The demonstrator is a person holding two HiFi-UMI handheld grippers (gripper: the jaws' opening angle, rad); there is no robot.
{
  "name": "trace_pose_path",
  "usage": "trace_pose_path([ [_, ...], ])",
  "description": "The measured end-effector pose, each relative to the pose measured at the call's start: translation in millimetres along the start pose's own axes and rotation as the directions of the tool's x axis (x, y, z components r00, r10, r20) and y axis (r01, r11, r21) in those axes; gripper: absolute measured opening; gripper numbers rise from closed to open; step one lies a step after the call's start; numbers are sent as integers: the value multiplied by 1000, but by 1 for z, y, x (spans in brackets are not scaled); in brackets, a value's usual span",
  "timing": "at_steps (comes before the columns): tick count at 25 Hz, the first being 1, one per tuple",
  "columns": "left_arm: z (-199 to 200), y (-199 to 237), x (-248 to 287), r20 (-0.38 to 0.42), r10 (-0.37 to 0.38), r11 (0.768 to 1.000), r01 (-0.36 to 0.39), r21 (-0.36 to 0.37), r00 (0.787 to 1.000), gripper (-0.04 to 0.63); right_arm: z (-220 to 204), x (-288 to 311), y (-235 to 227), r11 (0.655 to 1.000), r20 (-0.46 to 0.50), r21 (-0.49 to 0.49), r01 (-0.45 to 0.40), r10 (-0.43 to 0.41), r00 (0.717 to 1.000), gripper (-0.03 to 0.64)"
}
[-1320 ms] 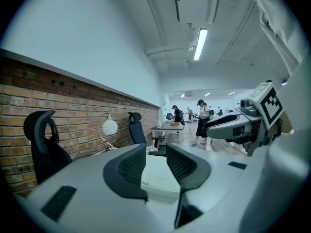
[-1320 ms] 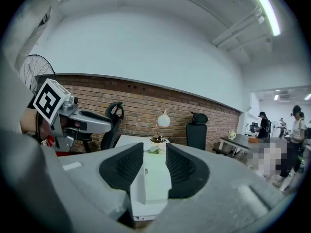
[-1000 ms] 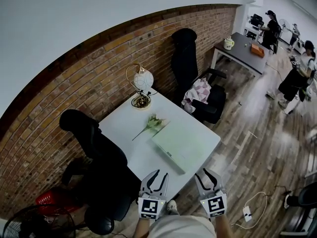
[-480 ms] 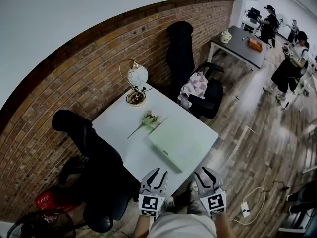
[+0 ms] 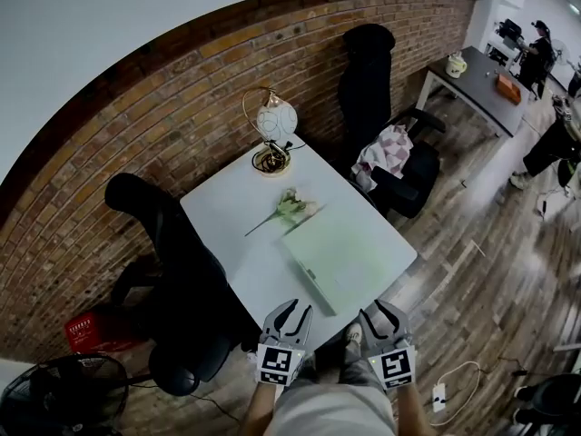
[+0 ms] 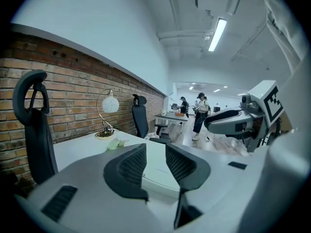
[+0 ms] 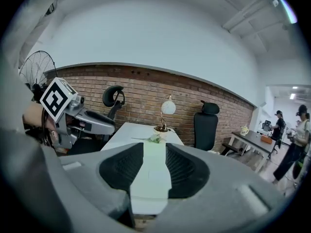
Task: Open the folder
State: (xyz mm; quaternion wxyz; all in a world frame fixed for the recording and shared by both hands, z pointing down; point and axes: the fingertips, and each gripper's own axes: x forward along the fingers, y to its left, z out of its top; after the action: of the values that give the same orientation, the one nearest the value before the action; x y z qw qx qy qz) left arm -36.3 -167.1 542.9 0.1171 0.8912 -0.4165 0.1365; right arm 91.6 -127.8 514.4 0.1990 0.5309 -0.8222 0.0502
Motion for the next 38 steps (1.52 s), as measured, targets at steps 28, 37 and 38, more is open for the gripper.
trace_pose_path([
  [28, -84, -1, 67, -159, 215, 960, -239, -147, 964, 114, -77, 73, -16, 872, -188, -263, -413, 374, 908, 127],
  [37, -117, -3, 81, -220, 240, 940, -283, -191, 946, 114, -113, 89, -5, 784, -270, -338, -520, 449, 852, 128],
  [38, -121, -3, 82, -225, 241, 938, -285, -195, 944, 114, -116, 90, -4, 774, -278, -346, -530, 455, 846, 127],
])
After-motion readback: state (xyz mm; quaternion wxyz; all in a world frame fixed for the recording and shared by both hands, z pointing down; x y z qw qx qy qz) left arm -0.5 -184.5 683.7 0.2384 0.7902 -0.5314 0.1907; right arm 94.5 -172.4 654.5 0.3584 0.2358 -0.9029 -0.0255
